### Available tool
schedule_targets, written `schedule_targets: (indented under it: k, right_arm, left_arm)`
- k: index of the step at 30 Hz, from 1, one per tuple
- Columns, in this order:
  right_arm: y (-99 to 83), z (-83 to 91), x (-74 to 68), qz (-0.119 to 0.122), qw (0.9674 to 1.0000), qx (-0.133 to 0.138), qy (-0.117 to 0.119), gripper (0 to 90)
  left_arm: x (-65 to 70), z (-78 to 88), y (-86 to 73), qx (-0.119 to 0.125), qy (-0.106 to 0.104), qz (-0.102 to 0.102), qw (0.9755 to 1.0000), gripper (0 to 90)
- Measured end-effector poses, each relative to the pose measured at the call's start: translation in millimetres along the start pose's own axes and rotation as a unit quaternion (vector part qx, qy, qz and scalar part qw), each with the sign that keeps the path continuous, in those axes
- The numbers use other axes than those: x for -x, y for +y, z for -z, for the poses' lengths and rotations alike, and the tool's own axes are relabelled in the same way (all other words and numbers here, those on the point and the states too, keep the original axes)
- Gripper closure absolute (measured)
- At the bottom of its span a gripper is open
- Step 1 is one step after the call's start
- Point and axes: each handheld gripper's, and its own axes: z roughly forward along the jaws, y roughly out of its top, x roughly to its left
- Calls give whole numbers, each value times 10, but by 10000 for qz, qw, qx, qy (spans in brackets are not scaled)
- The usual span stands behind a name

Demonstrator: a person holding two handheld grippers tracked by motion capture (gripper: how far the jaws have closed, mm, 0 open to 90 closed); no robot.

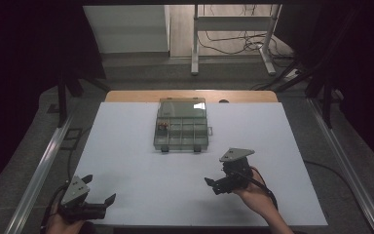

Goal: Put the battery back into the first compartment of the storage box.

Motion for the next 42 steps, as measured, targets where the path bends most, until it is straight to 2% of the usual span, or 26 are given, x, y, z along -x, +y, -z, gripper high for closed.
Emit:
schedule_targets:
  k: [3, 12, 23, 28, 31, 35, 37, 42]
  right_arm:
    - [-66, 75, 18, -57, 9999, -18, -160, 26]
    - [-232, 263, 79, -274, 9991, 153, -278, 41]
    - [-485, 540, 148, -515, 9960, 448, -573, 41]
    - [-619, 645, 182, -572, 9954, 531, -549, 0]
    - [-700, 707, 196, -733, 9934, 592, -648, 0]
    - [-813, 799, 248, -1024, 9890, 725, -789, 0]
    - [-871, 839, 280, -1091, 9866, 735, -967, 0]
    - [-1006, 923, 305, -1249, 9823, 723, -1196, 0]
  left_arm:
    - [1, 0, 1, -13, -1, -3, 10000, 9]
    - [3, -2, 2, -21, 16, 4, 10000, 9]
    - [8, -7, 7, -51, 41, -10, 10000, 10]
    - [11, -12, 9, -56, 51, 5, 10000, 10]
    - [11, -14, 10, -67, 50, 7, 10000, 10]
    - [18, -19, 13, -83, 66, -11, 9999, 11]
    - [20, -20, 14, -89, 71, -14, 9999, 11]
    - [21, -21, 15, -99, 82, -21, 9999, 12]
